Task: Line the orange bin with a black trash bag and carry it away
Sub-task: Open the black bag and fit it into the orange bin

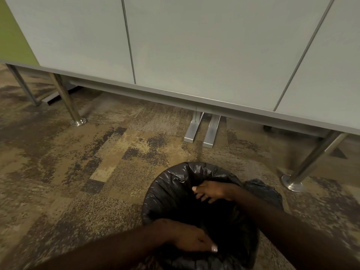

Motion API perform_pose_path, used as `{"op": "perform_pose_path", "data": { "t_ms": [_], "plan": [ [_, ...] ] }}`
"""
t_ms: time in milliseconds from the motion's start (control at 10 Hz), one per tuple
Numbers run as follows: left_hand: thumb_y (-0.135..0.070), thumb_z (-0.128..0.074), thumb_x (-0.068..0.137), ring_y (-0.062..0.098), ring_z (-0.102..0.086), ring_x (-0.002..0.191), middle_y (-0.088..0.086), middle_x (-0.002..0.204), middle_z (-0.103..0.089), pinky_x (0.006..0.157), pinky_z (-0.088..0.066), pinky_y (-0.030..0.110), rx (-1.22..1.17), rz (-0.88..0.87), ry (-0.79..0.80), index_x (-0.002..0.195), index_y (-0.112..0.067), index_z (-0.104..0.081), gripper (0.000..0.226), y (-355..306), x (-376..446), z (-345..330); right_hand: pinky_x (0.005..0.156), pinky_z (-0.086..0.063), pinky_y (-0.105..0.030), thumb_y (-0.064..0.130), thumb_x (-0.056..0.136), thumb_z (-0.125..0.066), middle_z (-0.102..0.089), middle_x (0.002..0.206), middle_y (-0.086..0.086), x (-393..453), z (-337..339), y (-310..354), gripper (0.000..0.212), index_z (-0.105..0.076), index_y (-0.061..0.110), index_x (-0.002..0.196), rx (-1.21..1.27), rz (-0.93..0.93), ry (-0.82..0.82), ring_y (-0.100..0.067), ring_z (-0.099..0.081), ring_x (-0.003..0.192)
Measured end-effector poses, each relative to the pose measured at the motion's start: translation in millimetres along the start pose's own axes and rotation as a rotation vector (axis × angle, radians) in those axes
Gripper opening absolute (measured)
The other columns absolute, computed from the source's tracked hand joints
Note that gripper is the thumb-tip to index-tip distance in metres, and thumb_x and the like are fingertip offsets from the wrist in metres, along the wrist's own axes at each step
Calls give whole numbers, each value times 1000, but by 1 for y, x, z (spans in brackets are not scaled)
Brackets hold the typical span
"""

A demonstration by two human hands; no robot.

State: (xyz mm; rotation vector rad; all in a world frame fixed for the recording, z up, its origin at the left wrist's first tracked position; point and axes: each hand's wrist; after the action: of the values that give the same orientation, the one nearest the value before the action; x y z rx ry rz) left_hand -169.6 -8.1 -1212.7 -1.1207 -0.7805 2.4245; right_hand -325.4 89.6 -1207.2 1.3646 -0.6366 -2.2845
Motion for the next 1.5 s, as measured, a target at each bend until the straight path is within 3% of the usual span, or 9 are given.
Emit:
{"op": "perform_pose_path", "data": {
  "t_ms": [200, 300, 400, 500, 700, 800, 1000, 1300, 1500],
  "plan": [
    [-24, -48, 98, 33, -65, 116, 16, 126, -69, 101, -51, 38, -54, 348, -341, 117, -4, -69, 35, 20, -1, 46, 87, -52, -41, 33, 87, -50, -73, 103, -12, -32, -3, 12, 34, -71, 8, 95, -518, 124, -185, -25, -68, 90],
    [-13, -42, 95, 33, -66, 116, 17, 130, -67, 98, -54, 38, -130, 484, -483, 125, -4, -66, 39, 24, 4, 62, 94, -46, -37, 25, 96, -44, -66, 123, -16, -39, -32, 15, 36, -65, 3, 116, -811, 105, 5, -34, -62, 111],
    [-14, -42, 95, 33, -65, 117, 17, 134, -64, 97, -55, 37, -230, 532, -540, 131, -5, -61, 41, 30, 9, 62, 84, -47, -36, 55, 92, -51, -69, 112, -14, -23, -64, -16, 51, -71, 11, 108, -979, 6, 255, -35, -62, 110],
    [-15, -41, 98, 34, -60, 124, 20, 138, -60, 101, -49, 36, -234, 589, -559, 133, -2, -57, 41, 38, 8, 57, 62, -41, -23, 48, 86, -60, -70, 101, -2, -24, -66, -38, 39, -69, 23, 114, -891, -147, 148, -30, -66, 110],
    [-18, -44, 96, 31, -58, 126, 15, 141, -59, 103, -49, 36, -265, 537, -625, 137, -10, -57, 43, 46, 4, 53, 83, -54, -40, 71, 84, -48, -70, 117, -11, -27, -71, -37, 60, -68, 21, 111, -956, 54, 33, -32, -67, 106],
    [-18, -45, 99, 28, -60, 125, 10, 142, -60, 101, -49, 34, -253, 456, -693, 142, -16, -54, 45, 40, 3, 52, 101, -45, -44, 46, 98, -37, -61, 129, -16, -65, -65, 8, 44, -61, 16, 119, -896, 268, -62, -35, -57, 120],
    [-17, -43, 102, 28, -62, 122, 9, 139, -62, 99, -49, 34, -235, 342, -751, 142, -15, -54, 42, 41, -2, 46, 124, -6, -37, 75, 90, -24, -25, 162, -3, -123, -106, 29, 70, -27, 39, 150, -585, 488, -69, -19, -13, 152],
    [-29, -48, 101, 12, -66, 112, -1, 122, -72, 92, -48, 21, -154, 131, -837, 127, -23, -66, 32, 39, -14, 41, 85, -52, -9, 17, 103, -20, -65, 109, 33, -108, -117, -27, 51, -15, 34, 152, -615, 724, -334, 13, -53, 106],
    [-28, -51, 100, 2, -67, 104, -7, 116, -76, 91, -52, 21, -99, 29, -946, 124, -22, -70, 32, 29, -30, 45, 87, -53, -16, 30, 103, -27, -66, 105, 29, -128, -127, -18, 50, -19, 31, 152, -963, 810, -385, 9, -64, 91]
  ]
}}
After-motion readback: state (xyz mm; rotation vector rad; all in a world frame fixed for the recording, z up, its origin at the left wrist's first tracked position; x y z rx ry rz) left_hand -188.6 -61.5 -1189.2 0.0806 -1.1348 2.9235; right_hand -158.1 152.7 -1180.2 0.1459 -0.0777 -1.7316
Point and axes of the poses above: each hand's wrist, its own x-axis towards the middle knuckle, its own z-axis out of the back of the hand, y = z × x
